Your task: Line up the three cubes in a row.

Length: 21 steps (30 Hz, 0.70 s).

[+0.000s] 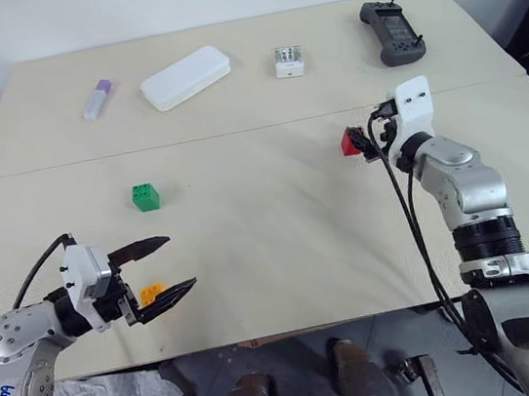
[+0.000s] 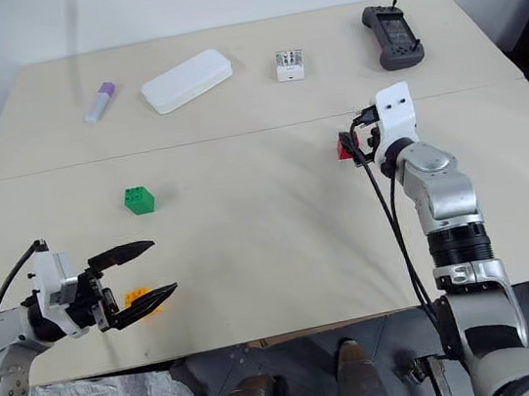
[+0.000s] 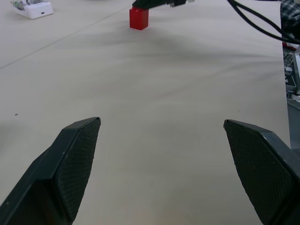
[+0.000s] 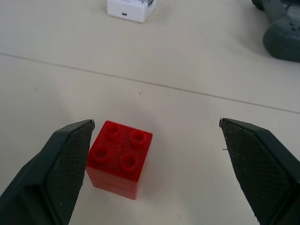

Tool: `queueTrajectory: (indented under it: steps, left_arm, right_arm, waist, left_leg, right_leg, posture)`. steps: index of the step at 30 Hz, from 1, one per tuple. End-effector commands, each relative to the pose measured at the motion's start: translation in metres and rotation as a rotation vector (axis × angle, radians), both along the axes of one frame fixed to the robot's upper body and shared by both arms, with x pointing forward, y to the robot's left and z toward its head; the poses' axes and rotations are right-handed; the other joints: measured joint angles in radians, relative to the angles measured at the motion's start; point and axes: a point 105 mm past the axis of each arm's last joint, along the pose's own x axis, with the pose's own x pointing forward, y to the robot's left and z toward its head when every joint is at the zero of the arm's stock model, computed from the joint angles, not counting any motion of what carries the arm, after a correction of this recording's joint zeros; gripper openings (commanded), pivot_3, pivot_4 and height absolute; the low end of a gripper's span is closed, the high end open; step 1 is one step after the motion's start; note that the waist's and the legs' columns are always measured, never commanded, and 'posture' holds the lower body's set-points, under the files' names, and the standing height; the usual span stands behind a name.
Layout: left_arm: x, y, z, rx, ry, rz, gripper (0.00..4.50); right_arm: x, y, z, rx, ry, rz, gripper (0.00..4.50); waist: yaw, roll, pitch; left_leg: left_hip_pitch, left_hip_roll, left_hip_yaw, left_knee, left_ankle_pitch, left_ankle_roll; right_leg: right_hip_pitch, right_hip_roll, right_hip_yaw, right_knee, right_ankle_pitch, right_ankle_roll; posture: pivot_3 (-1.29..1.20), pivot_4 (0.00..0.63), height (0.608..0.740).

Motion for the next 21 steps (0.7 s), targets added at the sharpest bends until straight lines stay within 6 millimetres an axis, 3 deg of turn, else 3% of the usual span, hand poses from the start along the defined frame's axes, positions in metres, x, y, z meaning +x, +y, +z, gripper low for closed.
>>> queueTrajectory:
  steps: [1, 4, 6, 14, 17, 21]
  left_arm:
    - [-0.002, 0.001, 0.009, 0.027, -0.058, 0.006, 4.48]
    - [-0.001, 0.001, 0.009, 0.030, -0.063, 0.007, 4.48]
    - [0.000, 0.001, 0.009, 0.036, -0.068, 0.006, 4.50]
    - [0.002, 0.001, 0.008, 0.034, -0.079, 0.010, 4.50]
    - [0.003, 0.003, 0.007, 0.034, -0.080, 0.011, 4.50]
    - [0.003, 0.004, 0.007, 0.020, -0.063, -0.005, 4.50]
  right_arm:
    - [0.002, 0.015, 0.013, -0.005, -0.054, 0.052, 4.50]
    - [0.002, 0.018, 0.010, 0.005, -0.050, 0.056, 4.50]
    - [0.002, 0.020, 0.007, 0.008, -0.050, 0.055, 4.11]
    - [0.002, 0.015, 0.004, 0.014, -0.042, 0.058, 1.55]
    - [0.001, 0.019, 0.011, 0.021, -0.043, 0.149, 1.44]
    - [-0.026, 0.054, 0.025, -0.008, -0.004, 0.603, 1.44]
  waist:
    - [-0.001, 0.000, 0.000]
    - [-0.002, 0.000, 0.000]
    - [-0.001, 0.000, 0.000]
    - [-0.001, 0.000, 0.000]
    - [-0.001, 0.000, 0.000]
    - [-0.002, 0.000, 0.000]
  left_leg:
    - [0.000, 0.000, 0.000, 0.000, 0.000, 0.000]
    - [0.000, 0.001, 0.001, 0.001, -0.001, -0.001]
    - [0.000, 0.002, 0.001, 0.001, -0.001, -0.001]
    - [0.000, 0.002, 0.001, 0.001, -0.001, -0.001]
    - [0.000, 0.002, 0.001, 0.001, -0.001, -0.001]
    - [0.000, 0.002, 0.002, 0.001, -0.001, -0.001]
  right_leg:
    - [0.000, 0.000, 0.000, 0.000, 0.000, 0.000]
    - [0.000, 0.001, 0.000, 0.000, 0.000, 0.000]
    - [0.000, 0.001, 0.000, 0.001, 0.000, 0.000]
    - [0.000, 0.001, 0.000, 0.001, 0.000, 0.000]
    - [0.000, 0.001, 0.000, 0.001, 0.000, 0.000]
    - [0.000, 0.001, 0.000, 0.000, 0.000, 0.000]
  posture:
    - [0.00, 0.150, 0.740]
    - [0.00, 0.150, 0.740]
    - [0.00, 0.150, 0.740]
    - [0.00, 0.150, 0.740]
    - [0.00, 0.150, 0.740]
    - [0.00, 0.150, 0.740]
